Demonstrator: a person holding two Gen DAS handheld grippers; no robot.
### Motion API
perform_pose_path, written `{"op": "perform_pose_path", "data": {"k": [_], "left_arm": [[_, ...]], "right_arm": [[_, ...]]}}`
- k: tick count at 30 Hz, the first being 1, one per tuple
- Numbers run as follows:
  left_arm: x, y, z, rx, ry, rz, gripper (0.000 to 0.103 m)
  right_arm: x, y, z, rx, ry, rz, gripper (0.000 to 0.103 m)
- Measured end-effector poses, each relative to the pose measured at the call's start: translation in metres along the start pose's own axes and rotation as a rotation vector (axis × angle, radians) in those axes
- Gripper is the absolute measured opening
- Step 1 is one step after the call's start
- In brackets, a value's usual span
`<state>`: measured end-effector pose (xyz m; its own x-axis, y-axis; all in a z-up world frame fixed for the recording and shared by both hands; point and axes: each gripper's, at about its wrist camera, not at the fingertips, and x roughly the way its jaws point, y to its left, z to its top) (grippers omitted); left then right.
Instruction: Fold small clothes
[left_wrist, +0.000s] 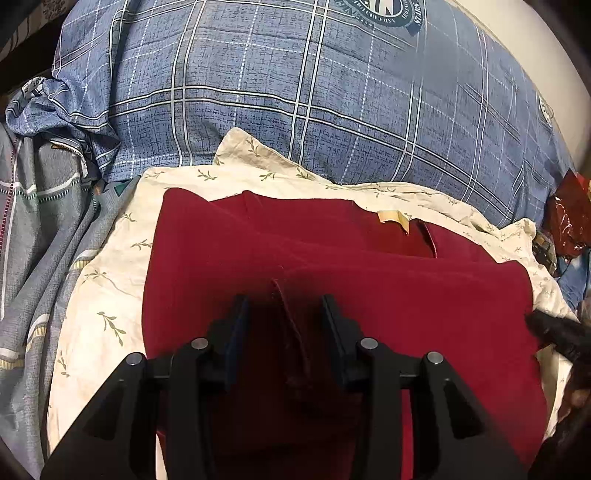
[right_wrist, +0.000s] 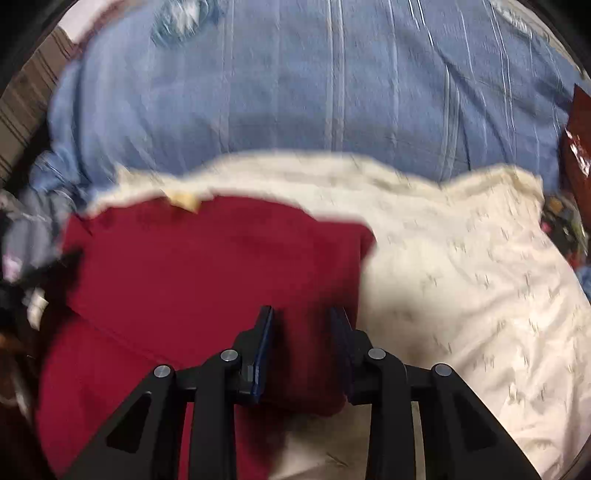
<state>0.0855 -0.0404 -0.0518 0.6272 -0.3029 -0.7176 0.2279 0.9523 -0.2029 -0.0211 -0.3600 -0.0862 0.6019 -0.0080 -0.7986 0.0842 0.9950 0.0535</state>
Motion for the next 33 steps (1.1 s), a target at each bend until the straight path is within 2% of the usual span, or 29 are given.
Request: {"op": "perform_pose_path", "data": {"k": [2, 5, 7, 10, 15, 19, 21, 25, 27, 30, 32, 33], "left_arm": [[0.0, 0.0, 0.0, 0.001, 0.002, 0.001, 0.038], [-0.001, -0.001, 0.0, 0.003, 0.006, 0.002, 0.039], [0.0, -0.001, 0.001, 0.004, 0.008, 0.005, 0.04], [0.0, -0.003, 0.001, 0.015, 0.007, 0.01, 0.043], [0.001, -0.002, 0.001, 0.022, 0.006, 0.013, 0.045], [0.002, -0.002, 0.002, 0.019, 0.009, 0.012, 0.048], [0.003, -0.002, 0.003, 0.021, 0.011, 0.012, 0.049], [0.003, -0.002, 0.003, 0.02, 0.012, 0.012, 0.05], [0.003, -0.001, 0.003, 0.014, 0.012, 0.007, 0.05], [0.001, 0.001, 0.003, 0.0, 0.013, 0.0, 0.05], [0.0, 0.001, 0.004, -0.003, 0.013, 0.003, 0.05], [-0.002, 0.001, 0.004, -0.004, 0.014, 0.004, 0.05]], "right_arm": [[-0.003, -0.003, -0.003, 0.019, -0.009, 0.01, 0.027], [-0.025, -0.004, 0.004, 0.034, -0.053, 0.019, 0.032], [-0.04, -0.001, 0.012, 0.048, -0.109, 0.028, 0.032], [-0.044, 0.011, 0.025, 0.029, -0.144, 0.062, 0.039], [-0.006, 0.026, 0.038, 0.005, -0.091, 0.086, 0.036], [0.035, 0.013, 0.047, 0.051, -0.035, 0.042, 0.035], [0.045, 0.005, 0.048, 0.081, -0.03, 0.064, 0.034], [0.036, 0.009, 0.049, 0.066, -0.028, 0.047, 0.035], [0.016, 0.013, 0.044, 0.054, -0.053, 0.049, 0.039], [-0.008, 0.012, 0.029, 0.062, -0.084, 0.076, 0.038], [-0.006, 0.008, 0.015, 0.079, -0.057, 0.053, 0.039], [0.004, 0.008, 0.009, 0.073, -0.017, 0.053, 0.039]]}}
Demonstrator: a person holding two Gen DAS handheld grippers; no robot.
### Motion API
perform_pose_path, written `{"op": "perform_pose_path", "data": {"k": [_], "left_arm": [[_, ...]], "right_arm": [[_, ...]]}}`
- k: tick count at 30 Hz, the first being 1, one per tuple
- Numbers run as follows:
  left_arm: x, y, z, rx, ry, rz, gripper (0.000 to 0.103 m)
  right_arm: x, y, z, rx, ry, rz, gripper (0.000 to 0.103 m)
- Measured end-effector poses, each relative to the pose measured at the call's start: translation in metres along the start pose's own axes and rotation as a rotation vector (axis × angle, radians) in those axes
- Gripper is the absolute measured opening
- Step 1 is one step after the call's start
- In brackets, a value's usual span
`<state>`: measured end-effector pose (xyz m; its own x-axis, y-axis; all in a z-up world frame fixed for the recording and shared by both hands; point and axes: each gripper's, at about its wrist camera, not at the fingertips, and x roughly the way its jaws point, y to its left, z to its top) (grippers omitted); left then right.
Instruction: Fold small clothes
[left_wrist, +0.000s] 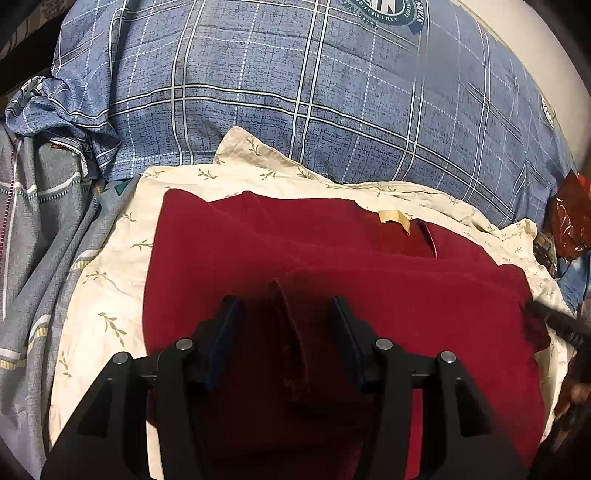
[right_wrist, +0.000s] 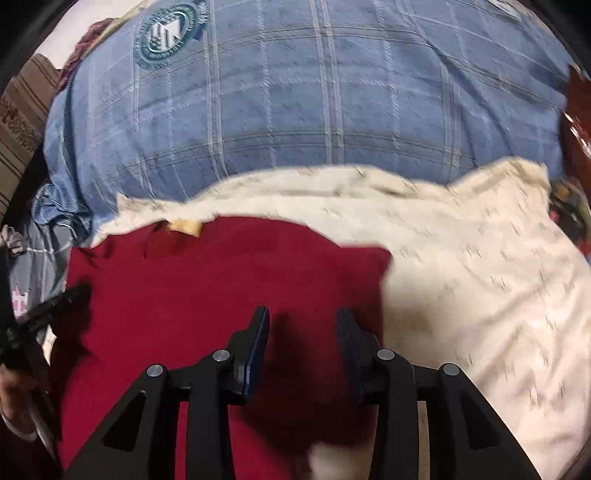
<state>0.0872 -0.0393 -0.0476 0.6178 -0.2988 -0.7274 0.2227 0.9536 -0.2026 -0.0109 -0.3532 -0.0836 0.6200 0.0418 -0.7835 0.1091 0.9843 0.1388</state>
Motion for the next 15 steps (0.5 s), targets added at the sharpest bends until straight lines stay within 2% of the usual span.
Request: {"op": "perform_pose_path", "data": {"k": [1, 4, 6, 7, 9, 12, 15], "left_arm": [[-0.003, 0.0, 0.001, 0.0, 0.001, -0.002, 0.05], [-0.021, 0.005, 0.002, -0.005, -0.018, -0.009, 0.051], [-0.039, 0.014, 0.002, -0.014, -0.049, 0.008, 0.06], [-0.047, 0.022, 0.001, -0.023, -0.059, 0.03, 0.064], [-0.054, 0.032, 0.003, -0.042, -0.051, 0.064, 0.064], [-0.061, 0.05, 0.002, -0.093, -0.05, 0.095, 0.064], [-0.06, 0.061, -0.002, -0.108, -0.067, 0.122, 0.064]], "right_arm": [[0.008, 0.0, -0.004, -0.006, 0.031, -0.001, 0.039], [-0.009, 0.011, 0.002, -0.011, -0.012, -0.002, 0.042], [-0.024, 0.026, 0.009, -0.015, -0.058, 0.059, 0.044], [-0.029, 0.041, 0.015, -0.036, -0.073, 0.096, 0.046], [-0.03, 0.082, 0.024, -0.112, -0.081, 0.207, 0.05], [-0.013, 0.138, 0.026, -0.184, -0.044, 0.353, 0.053], [0.01, 0.194, 0.024, -0.274, -0.015, 0.384, 0.056]]}}
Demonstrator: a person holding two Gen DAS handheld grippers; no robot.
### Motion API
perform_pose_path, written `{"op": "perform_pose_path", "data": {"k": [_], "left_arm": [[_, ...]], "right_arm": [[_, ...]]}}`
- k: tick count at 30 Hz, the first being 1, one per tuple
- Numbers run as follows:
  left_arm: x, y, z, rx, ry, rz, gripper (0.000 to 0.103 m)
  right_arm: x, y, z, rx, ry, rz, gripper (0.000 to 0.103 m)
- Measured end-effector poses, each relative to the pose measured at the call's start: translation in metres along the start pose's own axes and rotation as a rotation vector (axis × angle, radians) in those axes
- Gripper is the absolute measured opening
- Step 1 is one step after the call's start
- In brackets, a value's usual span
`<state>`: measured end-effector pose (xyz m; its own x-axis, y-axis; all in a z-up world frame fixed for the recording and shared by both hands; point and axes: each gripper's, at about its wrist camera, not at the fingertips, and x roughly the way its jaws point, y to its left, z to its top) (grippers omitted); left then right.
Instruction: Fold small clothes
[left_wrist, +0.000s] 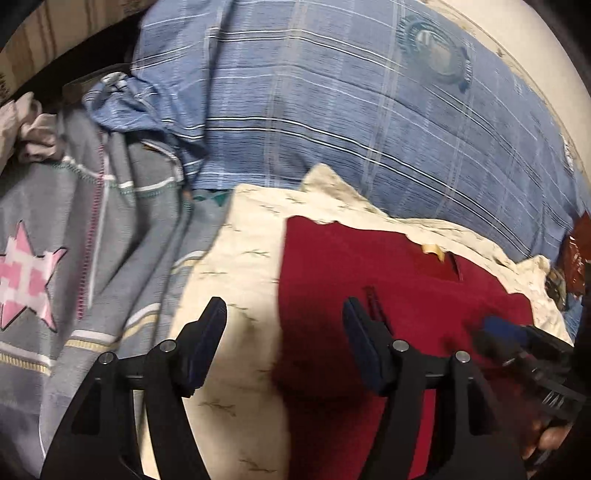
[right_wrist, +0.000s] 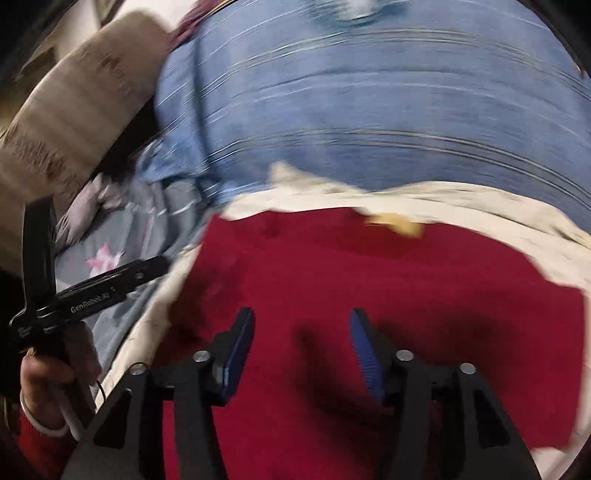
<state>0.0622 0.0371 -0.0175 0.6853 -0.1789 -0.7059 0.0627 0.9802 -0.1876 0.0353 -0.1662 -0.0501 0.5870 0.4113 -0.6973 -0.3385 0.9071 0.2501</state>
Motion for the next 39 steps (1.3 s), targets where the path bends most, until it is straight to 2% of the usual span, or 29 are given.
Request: {"op": "perform_pose_path", "data": {"k": [4, 7, 8, 9, 10, 17, 18, 21, 22, 23, 24, 27, 30, 34, 37, 39], "left_arm": [[0.012, 0.007, 0.001, 0.004, 0.012, 0.014, 0.064], [0.011, 0.011, 0.007, -0.001, -0.005, 0.013, 0.064], [0.009, 0.012, 0.009, -0.002, -0.014, 0.011, 0.064], [0.008, 0.013, 0.009, -0.005, -0.021, 0.011, 0.064], [0.007, 0.015, 0.01, -0.009, -0.025, 0.01, 0.064], [0.003, 0.019, 0.012, -0.039, -0.057, 0.005, 0.064], [0.003, 0.017, 0.012, -0.038, -0.06, 0.005, 0.064], [0.006, 0.011, 0.009, -0.022, -0.052, -0.007, 0.064], [0.008, 0.008, 0.008, -0.011, -0.049, -0.01, 0.064], [0.009, 0.004, 0.006, 0.001, -0.047, -0.013, 0.064], [0.009, 0.001, 0.005, 0.013, -0.045, -0.021, 0.064], [0.007, -0.011, 0.002, 0.042, -0.054, -0.057, 0.064], [0.006, -0.025, -0.003, 0.077, -0.055, -0.091, 0.067], [0.013, -0.042, -0.01, 0.122, -0.032, -0.108, 0.071], [0.029, -0.05, -0.015, 0.145, 0.012, -0.087, 0.071], [0.045, -0.054, -0.02, 0.16, 0.055, -0.05, 0.071]], "right_arm": [[0.026, 0.031, 0.001, -0.059, 0.035, 0.043, 0.056], [0.046, 0.038, 0.0, -0.058, 0.06, 0.043, 0.054], [0.048, 0.038, 0.0, -0.058, 0.059, 0.032, 0.041], [0.05, 0.037, 0.0, -0.056, 0.065, 0.026, 0.018], [0.05, 0.035, 0.003, -0.041, 0.065, 0.021, 0.012], [0.046, 0.037, 0.017, 0.041, -0.002, 0.082, 0.012], [0.052, 0.036, 0.017, 0.059, 0.004, 0.097, 0.017], [0.066, 0.032, 0.012, 0.095, 0.095, 0.142, 0.027], [0.055, 0.031, 0.009, 0.091, 0.079, 0.15, 0.028], [0.043, 0.029, 0.008, 0.084, 0.061, 0.142, 0.033], [0.029, 0.026, 0.006, 0.076, 0.038, 0.125, 0.042], [-0.019, -0.003, -0.004, 0.076, -0.042, 0.023, 0.053], [-0.051, -0.053, -0.018, 0.107, -0.048, -0.193, 0.054], [-0.071, -0.119, -0.038, 0.219, -0.024, -0.369, 0.054], [-0.069, -0.158, -0.051, 0.292, -0.006, -0.418, 0.05], [-0.063, -0.178, -0.057, 0.345, 0.008, -0.379, 0.049]]}}
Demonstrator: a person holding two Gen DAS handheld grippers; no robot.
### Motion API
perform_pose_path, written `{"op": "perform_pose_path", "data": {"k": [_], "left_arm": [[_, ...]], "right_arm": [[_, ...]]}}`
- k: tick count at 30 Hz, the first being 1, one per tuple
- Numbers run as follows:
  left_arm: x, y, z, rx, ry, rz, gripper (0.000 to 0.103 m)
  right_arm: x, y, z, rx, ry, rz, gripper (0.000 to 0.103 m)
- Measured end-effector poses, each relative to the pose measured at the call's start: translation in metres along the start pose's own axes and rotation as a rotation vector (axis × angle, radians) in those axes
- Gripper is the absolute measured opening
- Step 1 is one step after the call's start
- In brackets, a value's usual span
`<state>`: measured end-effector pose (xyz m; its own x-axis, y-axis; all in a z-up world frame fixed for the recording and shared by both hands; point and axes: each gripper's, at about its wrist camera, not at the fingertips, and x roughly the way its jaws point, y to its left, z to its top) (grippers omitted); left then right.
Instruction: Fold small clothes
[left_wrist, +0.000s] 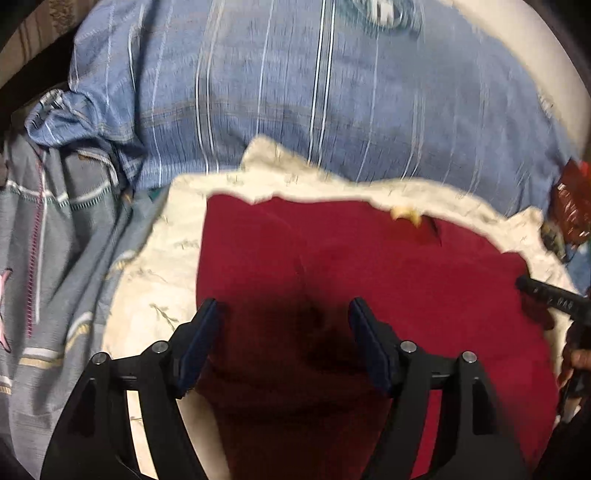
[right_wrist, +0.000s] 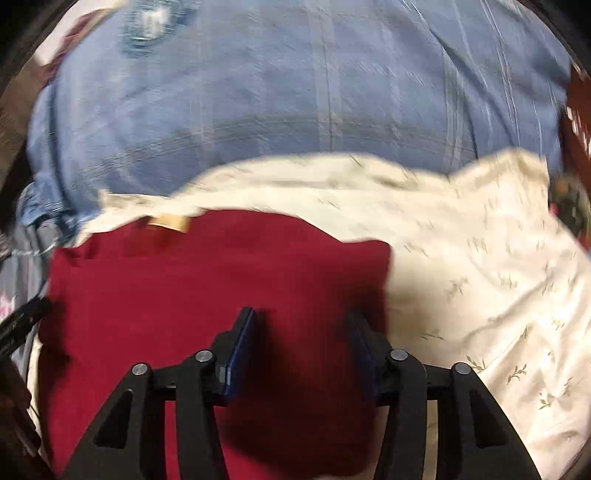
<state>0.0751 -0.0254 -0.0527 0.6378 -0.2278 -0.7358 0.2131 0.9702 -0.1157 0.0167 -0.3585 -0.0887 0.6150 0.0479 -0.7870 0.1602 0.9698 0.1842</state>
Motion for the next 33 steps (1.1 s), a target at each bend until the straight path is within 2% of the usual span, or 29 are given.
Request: {"op": "perform_pose_path", "data": {"k": [2, 5, 7, 9, 13, 19, 24, 28, 30, 33], "left_arm": [[0.009, -0.003, -0.003, 0.009, 0.014, 0.021, 0.072], [0.008, -0.007, -0.004, 0.02, 0.005, 0.038, 0.073], [0.009, -0.006, -0.005, 0.018, 0.007, 0.036, 0.073], [0.008, -0.005, -0.004, 0.014, 0.006, 0.032, 0.073], [0.009, -0.005, -0.006, 0.013, 0.004, 0.031, 0.073], [0.004, -0.003, -0.008, 0.007, -0.006, 0.029, 0.073], [-0.005, -0.001, -0.012, 0.001, -0.026, 0.033, 0.073], [-0.011, 0.002, -0.018, -0.006, -0.03, 0.05, 0.073], [-0.019, 0.004, -0.02, -0.015, -0.024, 0.055, 0.073], [-0.035, 0.005, -0.024, -0.009, -0.04, 0.078, 0.073]], "right_arm": [[-0.001, -0.004, 0.002, 0.02, -0.006, 0.025, 0.049], [-0.022, 0.009, 0.001, -0.02, -0.048, 0.021, 0.053], [-0.033, 0.018, -0.006, -0.047, -0.066, 0.033, 0.053], [-0.035, 0.02, -0.014, -0.051, -0.054, 0.025, 0.052], [-0.01, 0.018, -0.023, -0.049, 0.01, -0.005, 0.052], [-0.039, 0.02, -0.028, -0.057, -0.015, 0.017, 0.053], [-0.06, 0.014, -0.04, -0.063, -0.04, 0.003, 0.058], [-0.042, 0.0, -0.041, -0.03, 0.025, -0.039, 0.058], [-0.046, -0.006, -0.045, 0.011, 0.04, 0.001, 0.058], [-0.07, -0.004, -0.051, 0.008, -0.01, 0.047, 0.058]]}}
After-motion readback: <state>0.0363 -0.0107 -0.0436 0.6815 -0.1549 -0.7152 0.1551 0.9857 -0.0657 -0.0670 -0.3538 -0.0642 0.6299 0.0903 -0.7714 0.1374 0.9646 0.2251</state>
